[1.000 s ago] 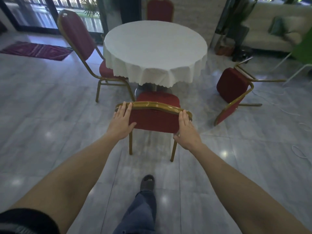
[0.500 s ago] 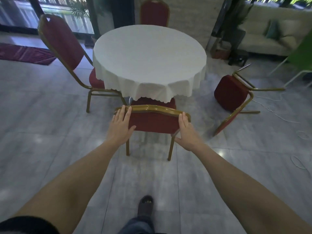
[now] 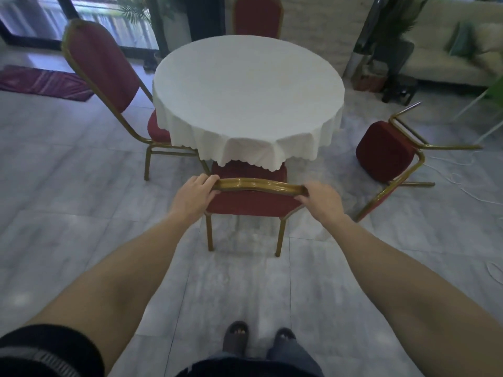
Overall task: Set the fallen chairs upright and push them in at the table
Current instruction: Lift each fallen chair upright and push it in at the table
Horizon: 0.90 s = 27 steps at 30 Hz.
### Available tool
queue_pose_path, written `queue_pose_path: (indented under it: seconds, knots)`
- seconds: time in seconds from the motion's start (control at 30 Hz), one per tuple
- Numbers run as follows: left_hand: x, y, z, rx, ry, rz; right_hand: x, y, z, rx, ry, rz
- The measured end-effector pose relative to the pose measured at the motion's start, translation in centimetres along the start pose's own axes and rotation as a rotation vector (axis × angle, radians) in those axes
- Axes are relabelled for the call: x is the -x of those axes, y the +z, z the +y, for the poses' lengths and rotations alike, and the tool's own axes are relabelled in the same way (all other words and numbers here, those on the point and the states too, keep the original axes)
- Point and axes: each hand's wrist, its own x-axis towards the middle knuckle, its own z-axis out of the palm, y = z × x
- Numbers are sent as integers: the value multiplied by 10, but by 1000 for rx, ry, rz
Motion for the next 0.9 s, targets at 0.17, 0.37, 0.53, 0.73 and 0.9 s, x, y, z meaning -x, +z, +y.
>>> queue_pose_path:
  seconds: [0.17, 0.37, 0.53, 0.73, 0.9]
  knots:
    - [-3, -2, -17, -55, -1, -65, -11, 2, -1, 100, -64, -24]
    - [-2, -17, -56, -39, -78, -90, -15, 15, -37, 66, -124, -16]
    - [-10, -24, -62, -39, -115, -99, -24, 14, -49, 125, -127, -23]
    - [-25, -22, -34, -34, -103, -77, -38, 2, -25, 135, -85, -61]
    - [-37, -7, -3, 11, -137, -61, -53, -11, 1, 116, -15, -85]
